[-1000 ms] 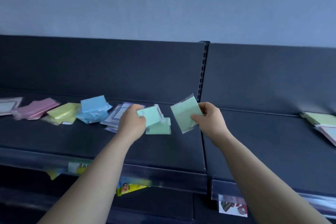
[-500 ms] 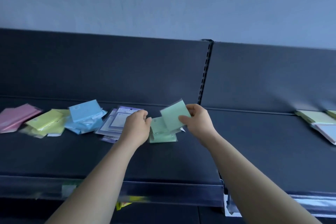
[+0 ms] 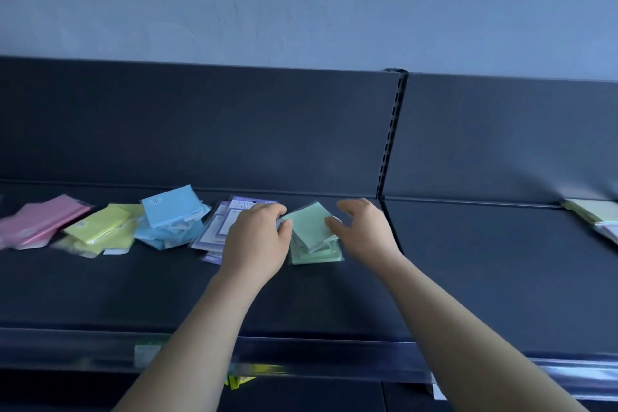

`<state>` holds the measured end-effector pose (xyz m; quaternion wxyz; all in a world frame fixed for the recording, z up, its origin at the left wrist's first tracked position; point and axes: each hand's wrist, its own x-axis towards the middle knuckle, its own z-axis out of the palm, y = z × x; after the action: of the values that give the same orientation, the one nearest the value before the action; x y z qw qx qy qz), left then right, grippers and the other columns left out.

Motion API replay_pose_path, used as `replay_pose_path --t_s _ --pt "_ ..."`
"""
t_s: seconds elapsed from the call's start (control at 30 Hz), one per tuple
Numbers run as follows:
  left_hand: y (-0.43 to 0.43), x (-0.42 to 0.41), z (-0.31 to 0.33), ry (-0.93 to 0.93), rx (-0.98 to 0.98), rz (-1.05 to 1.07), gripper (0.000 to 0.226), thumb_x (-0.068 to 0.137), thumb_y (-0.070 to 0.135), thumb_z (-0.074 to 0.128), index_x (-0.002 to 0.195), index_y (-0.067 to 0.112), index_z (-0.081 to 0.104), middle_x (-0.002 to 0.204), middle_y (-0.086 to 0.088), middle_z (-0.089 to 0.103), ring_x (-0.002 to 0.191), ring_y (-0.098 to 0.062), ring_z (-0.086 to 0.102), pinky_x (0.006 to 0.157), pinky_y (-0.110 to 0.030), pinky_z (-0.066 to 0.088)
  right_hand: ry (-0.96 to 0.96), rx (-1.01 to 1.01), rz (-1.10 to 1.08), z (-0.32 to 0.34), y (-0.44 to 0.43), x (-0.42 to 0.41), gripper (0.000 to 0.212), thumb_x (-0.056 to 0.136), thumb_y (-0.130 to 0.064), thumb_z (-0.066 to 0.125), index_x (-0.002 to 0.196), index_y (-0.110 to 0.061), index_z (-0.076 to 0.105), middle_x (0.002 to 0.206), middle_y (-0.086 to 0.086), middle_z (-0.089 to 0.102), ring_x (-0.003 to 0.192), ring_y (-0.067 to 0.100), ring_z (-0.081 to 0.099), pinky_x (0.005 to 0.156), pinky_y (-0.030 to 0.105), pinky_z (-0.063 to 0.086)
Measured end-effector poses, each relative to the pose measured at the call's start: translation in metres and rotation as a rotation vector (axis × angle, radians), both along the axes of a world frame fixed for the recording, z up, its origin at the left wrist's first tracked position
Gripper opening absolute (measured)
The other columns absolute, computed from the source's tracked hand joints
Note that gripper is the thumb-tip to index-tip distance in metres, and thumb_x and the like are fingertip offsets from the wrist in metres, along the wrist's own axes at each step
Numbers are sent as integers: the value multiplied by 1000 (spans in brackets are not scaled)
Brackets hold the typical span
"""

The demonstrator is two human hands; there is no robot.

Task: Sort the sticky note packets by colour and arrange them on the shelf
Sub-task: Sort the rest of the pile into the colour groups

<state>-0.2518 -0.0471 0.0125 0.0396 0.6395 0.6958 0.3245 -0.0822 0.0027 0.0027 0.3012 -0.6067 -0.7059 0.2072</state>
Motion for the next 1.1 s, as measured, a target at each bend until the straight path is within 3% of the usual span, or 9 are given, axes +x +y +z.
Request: replay_pose_path --t_s 0.07,0.27,0.67,0.77,0.87,1.03,1.1 --pt "0 10 1 21 28 -29 32 97 27 49 125 18 61 123 1 62 114 -20 53 90 -30 41 -69 78 -38 4 -8 16 44 93 -35 56 132 -15 55 134 -1 53 123 19 48 96 29 41" --pt "3 65 7 64 112 -148 29 97 28 49 121 19 63 119 3 64 110 -22 53 89 -30 39 -262 176 -128 9 -30 82 37 97 -29 50 125 -6 59 126 5 60 116 27 52 94 31 40" --pt "25 243 5 94 81 -396 28 98 32 48 120 21 62 114 7 63 107 -18 52 80 -25 36 -316 205 -357 0 -32 277 37 94 -28 54 128 -11 59 130 6 60 118 29 53 104 34 34" --pt "37 300 4 80 45 -407 28 98 32 49 118 20 62 111 5 62 107 -18 52 81 -26 40 -326 180 -399 -1 -23 342 35 93 -27 55 122 -10 63 125 9 63 116 31 55 102 39 38" --pt "50 355 3 78 0 -414 29 98 32 48 120 18 61 112 4 62 108 -19 52 83 -30 42 -314 144 -426 -4 -13 405 29 93 -30 47 103 -11 66 112 9 66 111 34 55 92 39 40" --pt "71 432 -2 73 -91 -415 31 98 33 48 123 17 58 115 1 60 108 -20 53 81 -30 44 -440 -69 -456 -10 5 493 40 96 -35 41 124 -10 54 136 11 50 125 30 45 102 37 31" --pt "78 455 -6 51 -135 -416 35 98 33 48 127 16 56 119 0 60 110 -19 54 83 -30 45 -433 -139 -387 -16 12 512 29 94 -39 38 100 -16 56 128 15 54 117 32 51 91 36 35"
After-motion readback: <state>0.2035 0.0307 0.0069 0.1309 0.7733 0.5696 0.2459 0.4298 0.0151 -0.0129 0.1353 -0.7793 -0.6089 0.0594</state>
